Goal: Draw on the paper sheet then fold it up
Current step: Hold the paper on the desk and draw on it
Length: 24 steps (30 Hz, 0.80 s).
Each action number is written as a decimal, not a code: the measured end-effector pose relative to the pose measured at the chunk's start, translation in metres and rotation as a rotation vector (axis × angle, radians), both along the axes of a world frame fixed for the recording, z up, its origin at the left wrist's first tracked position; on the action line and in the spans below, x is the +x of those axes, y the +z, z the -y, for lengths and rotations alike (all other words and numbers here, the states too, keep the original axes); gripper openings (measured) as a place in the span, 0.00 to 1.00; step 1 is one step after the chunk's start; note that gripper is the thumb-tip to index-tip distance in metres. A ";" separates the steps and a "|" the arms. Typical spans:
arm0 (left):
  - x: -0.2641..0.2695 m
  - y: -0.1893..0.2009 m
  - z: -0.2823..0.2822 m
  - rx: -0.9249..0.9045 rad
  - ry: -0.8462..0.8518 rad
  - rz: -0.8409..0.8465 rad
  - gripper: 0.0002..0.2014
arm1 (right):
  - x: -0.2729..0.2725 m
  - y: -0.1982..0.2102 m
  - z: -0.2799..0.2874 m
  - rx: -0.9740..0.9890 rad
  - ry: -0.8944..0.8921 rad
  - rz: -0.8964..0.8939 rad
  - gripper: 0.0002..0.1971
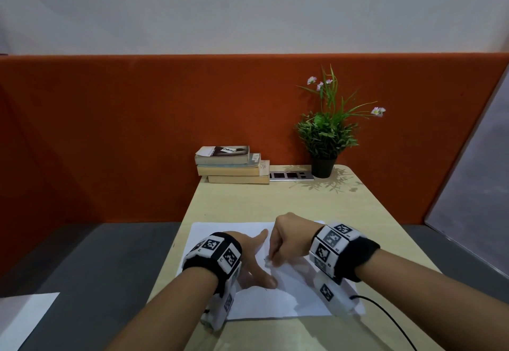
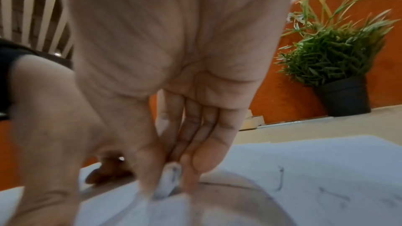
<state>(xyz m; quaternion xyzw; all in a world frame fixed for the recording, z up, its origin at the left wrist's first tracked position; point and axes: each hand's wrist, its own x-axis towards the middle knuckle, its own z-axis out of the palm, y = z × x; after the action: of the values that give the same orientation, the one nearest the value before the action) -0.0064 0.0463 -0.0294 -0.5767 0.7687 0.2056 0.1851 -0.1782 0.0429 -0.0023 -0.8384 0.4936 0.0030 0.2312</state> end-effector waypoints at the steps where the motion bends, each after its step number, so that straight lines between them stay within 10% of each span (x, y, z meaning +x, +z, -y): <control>1: 0.000 0.001 0.000 0.003 -0.004 -0.010 0.66 | 0.003 0.002 0.004 -0.031 -0.030 0.001 0.07; 11: -0.002 0.005 -0.002 0.008 -0.020 -0.005 0.56 | 0.004 -0.003 -0.005 -0.009 -0.051 0.039 0.05; 24: 0.002 0.001 0.003 0.041 -0.010 -0.032 0.70 | 0.002 -0.002 0.008 -0.117 -0.127 -0.012 0.04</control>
<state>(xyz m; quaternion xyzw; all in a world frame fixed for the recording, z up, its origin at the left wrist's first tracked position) -0.0040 0.0431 -0.0286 -0.5655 0.7701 0.2295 0.1857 -0.1764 0.0351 -0.0043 -0.8174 0.5465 -0.0352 0.1785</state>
